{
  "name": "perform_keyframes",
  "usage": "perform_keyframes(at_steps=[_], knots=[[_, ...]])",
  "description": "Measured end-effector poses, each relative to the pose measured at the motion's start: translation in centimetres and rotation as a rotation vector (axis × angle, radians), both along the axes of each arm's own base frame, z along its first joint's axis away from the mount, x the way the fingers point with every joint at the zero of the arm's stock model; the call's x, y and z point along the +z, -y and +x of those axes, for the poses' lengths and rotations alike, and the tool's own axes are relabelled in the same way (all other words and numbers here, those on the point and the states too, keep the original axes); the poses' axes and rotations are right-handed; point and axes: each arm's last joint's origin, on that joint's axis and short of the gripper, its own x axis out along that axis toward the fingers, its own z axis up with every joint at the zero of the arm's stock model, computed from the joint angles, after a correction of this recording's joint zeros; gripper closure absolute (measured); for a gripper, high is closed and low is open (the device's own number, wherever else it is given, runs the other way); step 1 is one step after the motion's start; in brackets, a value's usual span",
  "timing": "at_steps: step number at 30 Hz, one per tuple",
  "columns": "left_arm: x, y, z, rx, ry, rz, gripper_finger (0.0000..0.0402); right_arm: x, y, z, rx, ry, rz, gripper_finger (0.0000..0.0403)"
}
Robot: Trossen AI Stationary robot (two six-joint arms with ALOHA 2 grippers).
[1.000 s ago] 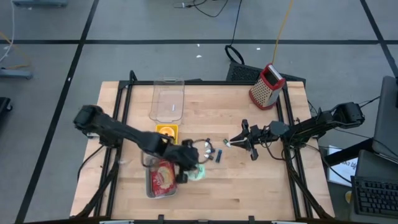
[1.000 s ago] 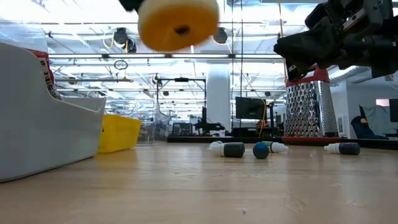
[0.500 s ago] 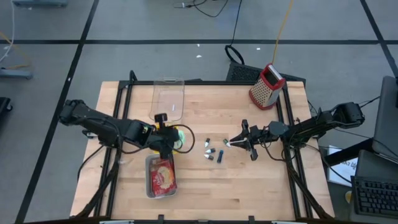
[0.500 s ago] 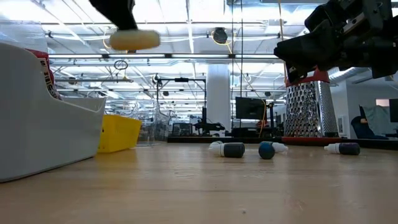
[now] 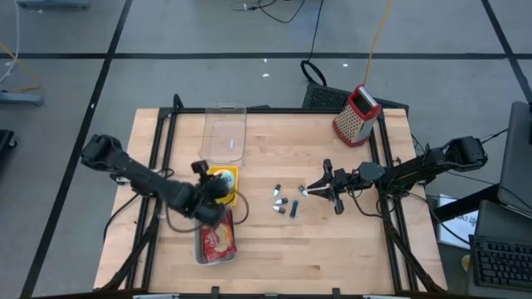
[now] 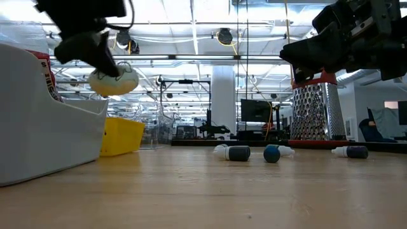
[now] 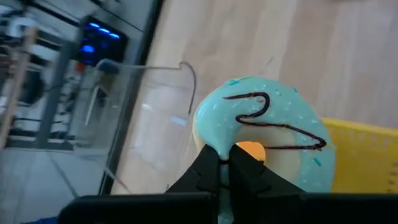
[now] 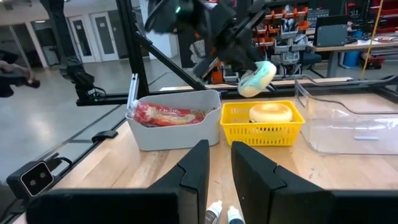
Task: Pick & Place Food Item
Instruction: Put the light blue donut into the yellow bin
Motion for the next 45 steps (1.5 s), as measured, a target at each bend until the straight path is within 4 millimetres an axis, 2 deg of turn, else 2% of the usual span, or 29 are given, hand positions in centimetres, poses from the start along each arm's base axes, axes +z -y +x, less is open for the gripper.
perform_keyframes(at_steps=[5, 9, 14, 19, 22, 26, 37, 41, 45], knots=[[-2.3, 1.8, -1.3, -0.029, 0.15, 0.081, 0.0381, 0.0, 0.0, 0.0, -0.001, 0.004, -0.021, 0.0342], [-3.6, 2.6, -2.1, -0.105, 0.141, 0.119, 0.0383, 0.0, 0.0, 0.0, -0.008, 0.008, -0.042, 0.0342], [-5.1, 2.2, -3.0, -0.052, 0.174, 0.106, 0.0392, 0.0, 0.2, 0.0, -0.055, 0.006, -0.044, 0.0342], [-6.4, 1.6, -3.6, -0.011, 0.183, 0.056, 0.0369, 0.0, 0.2, 0.0, -0.054, 0.007, -0.044, 0.0342], [-7.2, 1.4, -3.6, -0.012, 0.12, -0.033, 0.0359, 0.0, 0.2, 0.0, -0.055, 0.007, -0.044, 0.0342], [-7.4, 1.2, -3.2, -0.025, 0.07, -0.116, 0.036, 0.0, 0.2, 0.0, -0.055, 0.007, -0.045, 0.0342], [-7.4, 0.8, -2.6, -0.043, 0.069, -0.129, 0.0346, 0.0, 0.2, 0.0, -0.054, 0.005, -0.044, 0.0342], [-7.4, 0.8, -2.6, -0.013, 0.091, -0.161, 0.032, 0.0, 0.2, 0.0, -0.054, 0.003, -0.045, 0.0342], [-7.4, 0.9, -2.6, 0.002, 0.104, -0.172, 0.0269, 0.0, 0.2, 0.0, -0.054, 0.003, -0.045, 0.0342]])
